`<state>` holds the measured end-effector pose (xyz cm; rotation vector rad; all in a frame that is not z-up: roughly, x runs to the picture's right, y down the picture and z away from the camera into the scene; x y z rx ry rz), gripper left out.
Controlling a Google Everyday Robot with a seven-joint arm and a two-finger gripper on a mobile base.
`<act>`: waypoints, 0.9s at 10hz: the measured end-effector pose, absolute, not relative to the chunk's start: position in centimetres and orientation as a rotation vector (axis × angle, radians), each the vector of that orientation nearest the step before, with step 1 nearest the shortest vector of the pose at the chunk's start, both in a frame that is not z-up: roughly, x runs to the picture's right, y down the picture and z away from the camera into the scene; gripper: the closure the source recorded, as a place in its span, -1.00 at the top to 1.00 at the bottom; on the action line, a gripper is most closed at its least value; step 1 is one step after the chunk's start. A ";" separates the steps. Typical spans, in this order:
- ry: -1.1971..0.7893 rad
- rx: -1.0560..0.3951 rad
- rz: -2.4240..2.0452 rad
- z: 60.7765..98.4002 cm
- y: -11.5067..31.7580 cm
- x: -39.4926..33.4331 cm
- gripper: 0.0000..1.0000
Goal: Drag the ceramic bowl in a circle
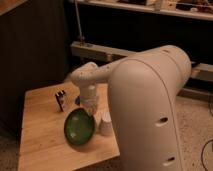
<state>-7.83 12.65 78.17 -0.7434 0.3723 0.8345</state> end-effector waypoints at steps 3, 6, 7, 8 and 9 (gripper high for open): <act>0.372 -0.785 0.773 75.8 15.7 -8.5 -1.00; 0.348 -0.827 0.701 72.0 19.4 -9.9 -1.00; 0.337 -0.840 0.673 71.0 20.4 -10.2 -1.00; 0.323 -0.849 0.652 70.6 20.6 -10.7 -1.00; 0.313 -0.853 0.639 70.5 20.7 -11.2 -1.00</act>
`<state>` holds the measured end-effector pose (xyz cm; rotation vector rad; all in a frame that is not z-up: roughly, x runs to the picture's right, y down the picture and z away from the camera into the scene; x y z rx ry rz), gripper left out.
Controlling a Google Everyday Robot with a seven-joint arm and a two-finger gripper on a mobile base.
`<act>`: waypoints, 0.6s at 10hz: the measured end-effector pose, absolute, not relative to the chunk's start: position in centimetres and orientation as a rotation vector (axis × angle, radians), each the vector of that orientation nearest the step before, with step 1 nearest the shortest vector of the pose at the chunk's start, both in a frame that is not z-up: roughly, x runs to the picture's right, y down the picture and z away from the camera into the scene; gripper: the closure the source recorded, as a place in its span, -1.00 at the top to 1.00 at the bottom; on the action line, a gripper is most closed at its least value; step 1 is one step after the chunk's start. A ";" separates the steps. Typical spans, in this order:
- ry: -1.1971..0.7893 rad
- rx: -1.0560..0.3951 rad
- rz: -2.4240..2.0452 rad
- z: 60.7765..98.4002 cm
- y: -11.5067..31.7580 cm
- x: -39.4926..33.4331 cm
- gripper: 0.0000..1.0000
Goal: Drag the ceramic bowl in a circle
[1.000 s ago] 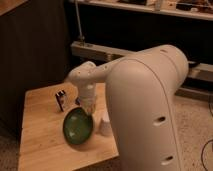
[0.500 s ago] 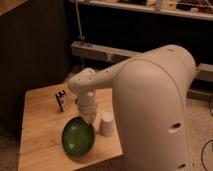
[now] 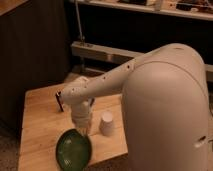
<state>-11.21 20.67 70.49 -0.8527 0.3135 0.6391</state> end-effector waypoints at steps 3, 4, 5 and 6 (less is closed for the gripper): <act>0.278 -0.869 0.591 71.0 20.2 -15.5 -1.00; 0.272 -0.872 0.583 71.3 19.9 -16.7 -1.00; 0.270 -0.872 0.578 71.9 19.5 -17.8 -1.00; 0.270 -0.871 0.571 72.4 19.3 -18.7 -1.00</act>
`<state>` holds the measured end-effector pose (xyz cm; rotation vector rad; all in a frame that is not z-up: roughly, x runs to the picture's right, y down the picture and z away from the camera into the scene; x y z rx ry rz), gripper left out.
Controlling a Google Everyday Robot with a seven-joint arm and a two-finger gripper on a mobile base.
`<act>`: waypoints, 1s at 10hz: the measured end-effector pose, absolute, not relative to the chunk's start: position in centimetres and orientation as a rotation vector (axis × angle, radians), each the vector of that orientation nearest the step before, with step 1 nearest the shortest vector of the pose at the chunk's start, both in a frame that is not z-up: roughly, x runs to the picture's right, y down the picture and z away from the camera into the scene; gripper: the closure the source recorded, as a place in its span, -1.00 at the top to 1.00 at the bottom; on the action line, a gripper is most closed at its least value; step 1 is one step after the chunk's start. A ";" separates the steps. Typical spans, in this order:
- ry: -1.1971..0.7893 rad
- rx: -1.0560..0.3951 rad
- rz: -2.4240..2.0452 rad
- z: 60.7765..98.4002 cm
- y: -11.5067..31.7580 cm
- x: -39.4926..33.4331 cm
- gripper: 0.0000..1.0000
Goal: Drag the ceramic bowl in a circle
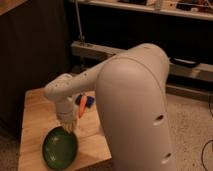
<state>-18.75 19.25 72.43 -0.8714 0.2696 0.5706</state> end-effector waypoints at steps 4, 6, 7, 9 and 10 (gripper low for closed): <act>0.269 -0.846 0.615 75.5 15.9 -20.0 -1.00; 0.261 -0.831 0.652 76.8 13.1 -19.8 -1.00; 0.268 -0.822 0.672 77.5 11.8 -19.4 -1.00; 0.318 -0.808 0.721 79.8 10.0 -17.3 -1.00; 0.346 -0.805 0.742 80.6 10.1 -15.9 -1.00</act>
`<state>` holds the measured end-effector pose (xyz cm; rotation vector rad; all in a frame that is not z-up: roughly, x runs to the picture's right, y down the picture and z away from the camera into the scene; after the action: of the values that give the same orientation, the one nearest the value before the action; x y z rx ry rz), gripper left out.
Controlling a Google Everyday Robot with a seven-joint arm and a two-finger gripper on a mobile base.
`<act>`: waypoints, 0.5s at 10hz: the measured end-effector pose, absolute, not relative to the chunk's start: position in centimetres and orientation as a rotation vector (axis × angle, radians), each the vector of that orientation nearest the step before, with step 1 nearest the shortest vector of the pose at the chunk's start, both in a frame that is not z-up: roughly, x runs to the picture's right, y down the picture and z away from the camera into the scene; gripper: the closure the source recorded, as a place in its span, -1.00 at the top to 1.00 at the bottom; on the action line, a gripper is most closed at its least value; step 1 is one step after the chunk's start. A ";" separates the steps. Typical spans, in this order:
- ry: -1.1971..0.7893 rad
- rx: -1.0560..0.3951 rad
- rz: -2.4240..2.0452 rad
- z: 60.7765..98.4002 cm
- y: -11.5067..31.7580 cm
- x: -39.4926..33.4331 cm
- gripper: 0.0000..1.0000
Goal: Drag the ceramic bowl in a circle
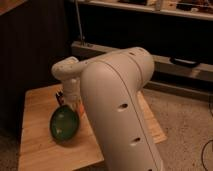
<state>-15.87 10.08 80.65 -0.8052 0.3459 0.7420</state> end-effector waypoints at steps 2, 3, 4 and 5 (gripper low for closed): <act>0.389 -0.802 0.786 81.3 10.7 -12.6 -1.00; 0.407 -0.793 0.806 81.1 10.9 -10.3 -1.00; 0.417 -0.785 0.811 80.5 11.2 -8.6 -1.00; 0.424 -0.779 0.810 79.8 11.3 -7.3 -1.00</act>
<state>-7.32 11.32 79.78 -0.7794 0.4235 0.8104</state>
